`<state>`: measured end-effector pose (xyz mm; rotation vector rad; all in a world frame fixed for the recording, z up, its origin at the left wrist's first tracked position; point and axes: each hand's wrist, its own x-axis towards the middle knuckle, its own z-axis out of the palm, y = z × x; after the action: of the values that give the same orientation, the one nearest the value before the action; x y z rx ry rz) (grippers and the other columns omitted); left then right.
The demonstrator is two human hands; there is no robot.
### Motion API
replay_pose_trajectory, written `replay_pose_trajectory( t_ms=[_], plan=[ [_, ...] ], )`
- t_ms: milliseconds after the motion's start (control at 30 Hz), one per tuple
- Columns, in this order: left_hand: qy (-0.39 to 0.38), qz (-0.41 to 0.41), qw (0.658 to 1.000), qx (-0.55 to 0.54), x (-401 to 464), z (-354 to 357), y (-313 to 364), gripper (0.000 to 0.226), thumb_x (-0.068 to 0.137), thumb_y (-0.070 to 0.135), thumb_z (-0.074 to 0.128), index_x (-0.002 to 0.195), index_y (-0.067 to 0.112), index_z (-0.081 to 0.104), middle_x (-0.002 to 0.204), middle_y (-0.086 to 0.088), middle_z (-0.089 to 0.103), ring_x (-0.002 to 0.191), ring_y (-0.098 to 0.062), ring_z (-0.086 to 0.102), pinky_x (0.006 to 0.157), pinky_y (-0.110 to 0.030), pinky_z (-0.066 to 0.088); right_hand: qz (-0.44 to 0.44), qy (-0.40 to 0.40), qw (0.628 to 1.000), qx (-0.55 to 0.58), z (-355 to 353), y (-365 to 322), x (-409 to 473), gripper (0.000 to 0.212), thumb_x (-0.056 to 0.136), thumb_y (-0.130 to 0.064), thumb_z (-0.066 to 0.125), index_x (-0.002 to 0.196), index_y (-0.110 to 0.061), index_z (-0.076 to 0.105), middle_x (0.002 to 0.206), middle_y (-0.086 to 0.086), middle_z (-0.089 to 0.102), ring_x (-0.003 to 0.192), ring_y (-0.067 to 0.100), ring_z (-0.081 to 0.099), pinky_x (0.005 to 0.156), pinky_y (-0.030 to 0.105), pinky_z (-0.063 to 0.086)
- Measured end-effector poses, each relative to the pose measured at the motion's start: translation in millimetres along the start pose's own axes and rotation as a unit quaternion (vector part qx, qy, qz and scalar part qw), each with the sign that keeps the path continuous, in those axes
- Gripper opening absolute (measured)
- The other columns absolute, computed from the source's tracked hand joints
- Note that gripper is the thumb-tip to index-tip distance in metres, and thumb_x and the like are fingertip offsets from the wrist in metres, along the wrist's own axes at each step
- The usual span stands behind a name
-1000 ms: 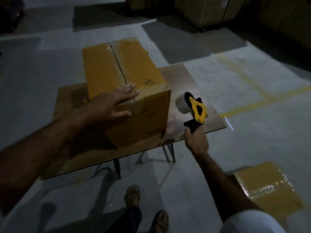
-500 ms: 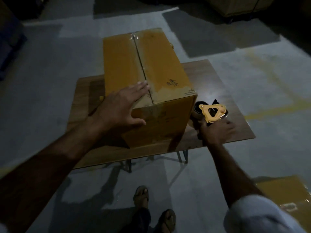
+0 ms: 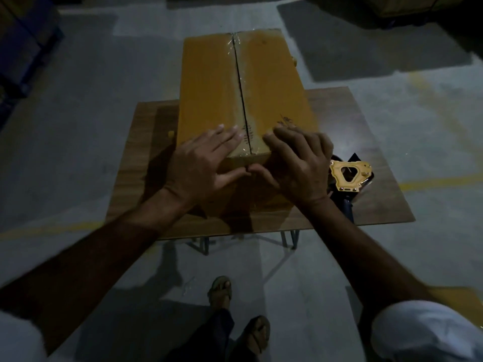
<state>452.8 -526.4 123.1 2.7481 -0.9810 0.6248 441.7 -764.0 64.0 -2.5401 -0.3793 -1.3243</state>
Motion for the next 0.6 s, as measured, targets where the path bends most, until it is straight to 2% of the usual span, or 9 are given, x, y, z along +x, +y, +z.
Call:
replay_pose_trajectory(
  t_ms=[100,233,300,367,433,500,600],
  plan=[
    [-0.006,-0.012,1.0,0.018,-1,3,4,0.084,0.083,0.062,0.076,0.149,0.015,0.054,0.154,-0.006,0.053,0.14,-0.029,0.052,0.1,-0.045,0.052,0.018,-0.004,1.0,-0.005,5,-1,-5,0.074,0.081,-0.078,0.07,0.13,-0.023,0.072,0.137,0.004,0.066,0.126,0.026,0.056,0.107,0.045,0.033],
    [-0.072,-0.02,0.997,0.026,-1,-6,5,0.104,0.069,0.059,0.087,0.154,0.018,0.045,0.158,-0.003,0.045,0.144,-0.026,0.045,0.105,-0.045,0.049,0.023,-0.074,0.997,-0.003,-8,-6,-6,0.089,0.076,-0.086,0.066,0.137,-0.021,0.063,0.144,0.008,0.06,0.134,0.029,0.046,0.115,0.047,0.025],
    [-0.08,-0.015,0.997,-0.015,-1,-14,-2,0.095,0.076,0.061,0.082,0.153,0.021,0.046,0.159,0.0,0.046,0.144,-0.023,0.045,0.106,-0.044,0.05,0.053,-0.095,0.994,0.012,-14,-12,-1,0.083,0.077,-0.086,0.064,0.132,-0.025,0.065,0.142,0.005,0.059,0.133,0.028,0.046,0.115,0.051,0.027],
    [-0.046,-0.008,0.997,-0.062,3,-18,-10,0.069,0.092,0.063,0.066,0.147,0.022,0.056,0.152,0.001,0.055,0.138,-0.021,0.052,0.103,-0.038,0.05,0.108,-0.069,0.991,0.044,-13,-19,4,0.064,0.083,-0.081,0.063,0.119,-0.029,0.068,0.134,0.0,0.061,0.126,0.026,0.05,0.112,0.052,0.031],
    [-0.011,-0.004,0.998,-0.061,6,-17,-11,0.056,0.098,0.06,0.06,0.137,0.02,0.066,0.143,0.0,0.063,0.128,-0.022,0.061,0.095,-0.035,0.052,0.139,-0.035,0.988,0.058,-10,-23,7,0.053,0.086,-0.075,0.066,0.109,-0.028,0.072,0.128,0.0,0.064,0.121,0.025,0.053,0.108,0.051,0.034],
    [0.002,-0.013,0.999,-0.05,4,-11,-7,0.056,0.096,0.059,0.065,0.133,0.017,0.068,0.139,-0.002,0.066,0.125,-0.024,0.063,0.092,-0.038,0.056,0.129,-0.023,0.99,0.047,-8,-23,3,0.055,0.087,-0.075,0.065,0.11,-0.025,0.073,0.128,0.003,0.066,0.121,0.026,0.052,0.106,0.051,0.035],
    [-0.018,-0.025,0.999,-0.016,-1,-5,2,0.07,0.085,0.06,0.076,0.137,0.014,0.062,0.143,-0.006,0.061,0.131,-0.026,0.059,0.1,-0.042,0.054,0.075,-0.071,0.994,0.02,-10,-14,-1,0.065,0.082,-0.076,0.068,0.124,-0.026,0.065,0.135,0.007,0.063,0.125,0.029,0.047,0.108,0.047,0.03]
  ],
)
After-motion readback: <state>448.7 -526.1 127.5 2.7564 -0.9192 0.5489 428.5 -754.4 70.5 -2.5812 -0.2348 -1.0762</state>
